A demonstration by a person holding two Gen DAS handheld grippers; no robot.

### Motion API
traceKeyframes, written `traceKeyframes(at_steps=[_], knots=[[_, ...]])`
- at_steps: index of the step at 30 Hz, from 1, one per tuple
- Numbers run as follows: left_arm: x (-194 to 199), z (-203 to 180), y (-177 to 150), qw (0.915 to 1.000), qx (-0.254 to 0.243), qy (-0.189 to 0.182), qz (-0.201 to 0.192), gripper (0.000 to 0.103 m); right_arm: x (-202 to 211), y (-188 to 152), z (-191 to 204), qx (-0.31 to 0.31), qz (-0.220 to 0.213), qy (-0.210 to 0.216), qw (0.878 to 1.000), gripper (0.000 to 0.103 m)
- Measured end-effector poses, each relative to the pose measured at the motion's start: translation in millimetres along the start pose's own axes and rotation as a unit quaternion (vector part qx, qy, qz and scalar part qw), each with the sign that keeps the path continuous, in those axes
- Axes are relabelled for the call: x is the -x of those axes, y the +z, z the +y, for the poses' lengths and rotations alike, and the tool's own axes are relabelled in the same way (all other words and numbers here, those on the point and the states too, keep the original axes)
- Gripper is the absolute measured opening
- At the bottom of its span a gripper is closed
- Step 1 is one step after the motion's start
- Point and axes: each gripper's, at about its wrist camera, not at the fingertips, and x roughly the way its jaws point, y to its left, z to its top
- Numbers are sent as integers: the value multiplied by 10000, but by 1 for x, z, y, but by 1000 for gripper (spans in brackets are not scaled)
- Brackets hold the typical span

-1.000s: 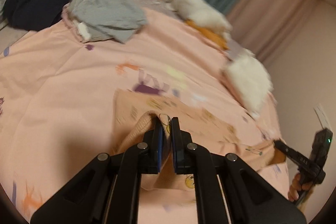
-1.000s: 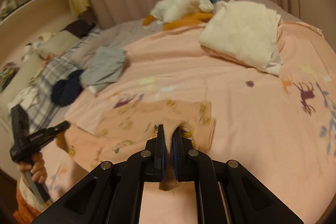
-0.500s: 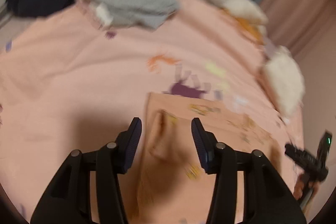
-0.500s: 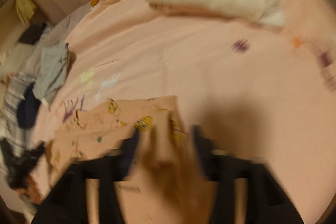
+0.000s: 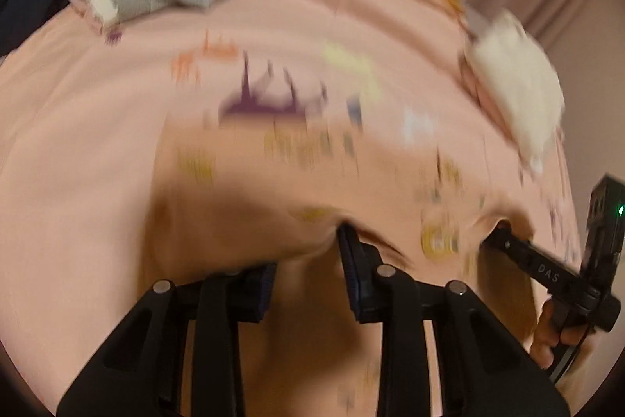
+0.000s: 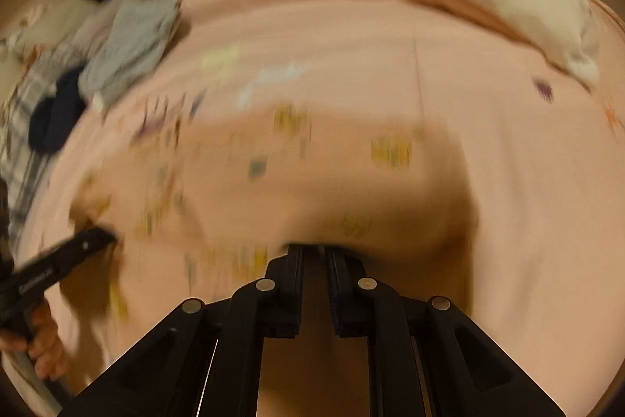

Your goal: Fold small clothes

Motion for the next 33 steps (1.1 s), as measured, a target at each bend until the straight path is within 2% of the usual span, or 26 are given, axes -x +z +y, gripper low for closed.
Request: traceKeyframes(at_steps=[1,2,3,4,6,8,9,10,12,15,16,18,20,22,25,29,30,33], knots=[[-4,3,14,9997,113,165,-157,32,-4,13,-4,-161,-102,22,9998,14],[-9,8,29,9984,316,403,-231,29,-11,27,-6,-350,-222,-94,9991,14],[-12,18,42,9968,613,459,-223,29,-14,38,-13,-550,-290,-213,9978,15],[-11,26,48,9957,817,389,-221,29,-12,42,-18,-716,-266,-303,9966,15],[5,47,49,9915,1261,-31,-311,31,0,37,-27,-826,-317,-87,9960,15],[28,60,35,9896,1349,-357,-345,43,22,17,-37,-787,-272,217,9963,25],[38,62,25,9904,1306,-350,-284,48,30,8,-40,-792,-200,222,9964,41],[48,64,12,9917,1237,-286,-196,61,43,-8,-47,-891,-133,219,9957,57],[62,63,-15,9934,1140,-120,18,64,65,-36,-58,-1066,-78,418,9934,64],[88,69,-67,9914,1176,-430,376,65,87,-78,-76,-1480,226,500,9875,64],[88,67,-77,9902,1224,-486,471,68,88,-86,-81,-1602,281,527,9853,65],[82,61,-97,9865,1318,-593,766,68,90,-108,-83,-1853,405,645,9797,65],[76,54,-116,9779,1577,-934,1010,68,85,-119,-81,-2127,417,996,9711,65],[73,43,-125,9751,1652,-1212,846,69,80,-130,-73,-2380,374,1317,9616,65],[64,33,-123,9740,1764,-1380,354,70,72,-125,-64,-2575,162,1565,9534,65],[40,32,-108,9565,2418,-1633,78,71,44,-112,-64,-3208,16,2269,9196,65],[38,33,-105,9542,2483,-1670,37,72,38,-107,-62,-3237,-20,2337,9168,65],[21,38,-88,9401,2830,-1902,-60,73,27,-89,-55,-3111,-193,2293,9221,65]])
